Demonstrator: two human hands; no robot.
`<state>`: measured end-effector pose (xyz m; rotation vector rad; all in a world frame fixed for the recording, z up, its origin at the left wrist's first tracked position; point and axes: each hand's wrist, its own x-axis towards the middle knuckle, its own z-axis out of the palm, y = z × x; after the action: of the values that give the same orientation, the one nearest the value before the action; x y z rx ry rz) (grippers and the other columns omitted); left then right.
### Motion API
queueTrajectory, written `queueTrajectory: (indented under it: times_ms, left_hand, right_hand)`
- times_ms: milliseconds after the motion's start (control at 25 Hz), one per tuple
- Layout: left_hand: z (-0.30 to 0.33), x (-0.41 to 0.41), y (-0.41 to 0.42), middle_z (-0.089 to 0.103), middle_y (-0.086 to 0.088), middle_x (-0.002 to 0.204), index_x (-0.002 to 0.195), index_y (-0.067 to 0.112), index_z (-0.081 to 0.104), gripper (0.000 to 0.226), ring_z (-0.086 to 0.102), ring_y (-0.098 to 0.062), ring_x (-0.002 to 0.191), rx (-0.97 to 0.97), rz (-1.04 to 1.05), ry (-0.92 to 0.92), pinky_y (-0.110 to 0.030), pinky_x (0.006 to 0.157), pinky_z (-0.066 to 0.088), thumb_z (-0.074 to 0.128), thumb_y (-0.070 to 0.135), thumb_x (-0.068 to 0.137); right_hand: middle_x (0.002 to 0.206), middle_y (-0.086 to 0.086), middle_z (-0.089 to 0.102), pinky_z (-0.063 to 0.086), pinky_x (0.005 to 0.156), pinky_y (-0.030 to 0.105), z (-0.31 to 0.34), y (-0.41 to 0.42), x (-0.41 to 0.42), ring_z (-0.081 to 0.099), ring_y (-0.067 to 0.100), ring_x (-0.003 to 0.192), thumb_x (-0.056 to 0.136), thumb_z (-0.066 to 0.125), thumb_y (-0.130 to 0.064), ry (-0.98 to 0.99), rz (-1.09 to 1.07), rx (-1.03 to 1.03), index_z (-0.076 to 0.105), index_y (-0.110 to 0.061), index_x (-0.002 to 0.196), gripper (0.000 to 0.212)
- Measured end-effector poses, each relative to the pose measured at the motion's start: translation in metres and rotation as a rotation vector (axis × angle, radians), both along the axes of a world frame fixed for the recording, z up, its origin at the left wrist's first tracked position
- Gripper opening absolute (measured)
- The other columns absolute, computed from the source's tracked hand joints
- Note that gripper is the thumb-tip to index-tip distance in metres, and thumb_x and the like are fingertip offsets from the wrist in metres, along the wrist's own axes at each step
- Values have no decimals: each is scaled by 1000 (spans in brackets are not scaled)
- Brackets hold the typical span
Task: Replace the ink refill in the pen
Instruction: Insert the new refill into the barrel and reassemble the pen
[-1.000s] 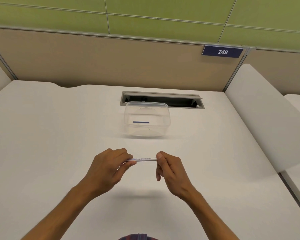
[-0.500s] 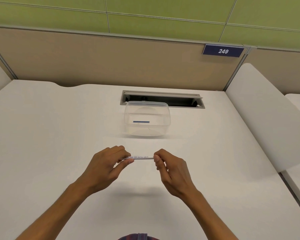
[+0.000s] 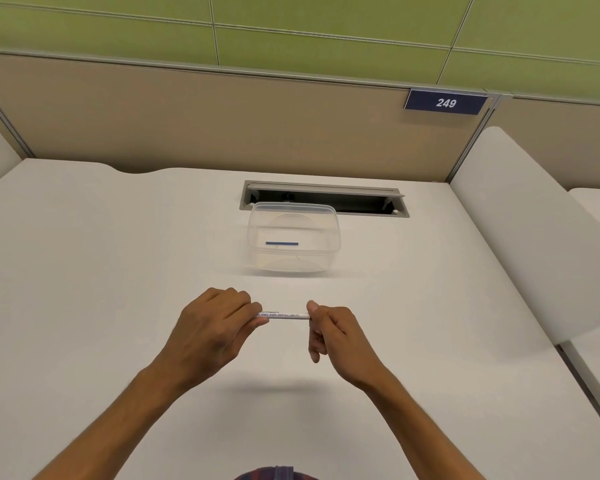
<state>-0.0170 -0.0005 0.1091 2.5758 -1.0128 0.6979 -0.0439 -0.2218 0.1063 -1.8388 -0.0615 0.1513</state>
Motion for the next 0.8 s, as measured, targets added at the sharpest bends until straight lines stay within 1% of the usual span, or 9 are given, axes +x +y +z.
queueTrajectory:
  times_ms: [80,120,200,280,360,480,600,720,800]
  left_hand:
    - [-1,0,2,59,1,72,86,13,67,26,48,-21,60,-13,-2,48,-29,57,37,51,31,96]
    - [-1,0,3,58,3,73,86,14,67,27,47,-20,61,-32,1,94,-27,57,35,49,32,96]
    - [-1,1,5,55,7,74,87,18,66,29,45,-17,61,-74,7,189,-25,57,33,46,37,96]
    - [-2,2,6,48,15,73,88,22,64,29,44,-14,60,-125,19,273,-25,55,35,44,41,97]
    - [-3,2,9,42,19,73,87,25,62,27,42,-10,61,-166,23,325,-23,56,35,43,43,96]
    - [-4,2,9,42,20,72,86,26,62,25,43,-6,63,-234,13,377,-19,58,34,46,43,95]
    - [-2,2,7,47,17,72,85,28,62,22,47,-9,63,-294,-2,404,-24,57,37,49,42,95]
    - [1,0,6,48,15,71,85,25,65,25,44,-9,61,-275,-14,348,-23,56,35,49,41,95]
    - [4,0,4,50,13,70,84,21,67,27,40,-10,60,-221,-2,241,-21,56,31,49,38,95]
  right_hand:
    - [49,-3,40,41,55,27,1,1,0,42,16,46,106,41,-27,31,0,41,39,-14,57,50]
    - [51,-2,45,41,55,27,1,1,-1,44,15,49,105,42,-29,-4,-15,-3,43,-13,59,49]
    - [60,-3,57,42,57,28,-1,2,-4,52,9,54,103,40,-39,-142,-39,-198,51,-19,70,40]
    - [70,-6,61,48,61,31,-1,0,-6,59,12,65,99,35,-48,-278,-38,-399,51,-28,83,30]
    - [72,-7,58,49,62,35,-1,-2,-6,54,15,65,98,32,-47,-376,-32,-512,51,-29,90,28]
    - [69,-6,54,48,59,39,-3,-4,-5,47,19,60,99,31,-44,-435,-29,-515,51,-26,91,28]
    - [64,1,55,44,54,39,-3,-4,-5,46,23,56,100,30,-43,-450,-21,-473,46,-25,83,29]
    - [60,4,56,39,54,38,1,-3,-5,45,22,53,99,28,-43,-385,10,-389,42,-19,78,35]
    - [54,5,54,39,53,41,3,-1,-5,48,25,50,100,29,-41,-331,26,-330,40,-16,74,38]
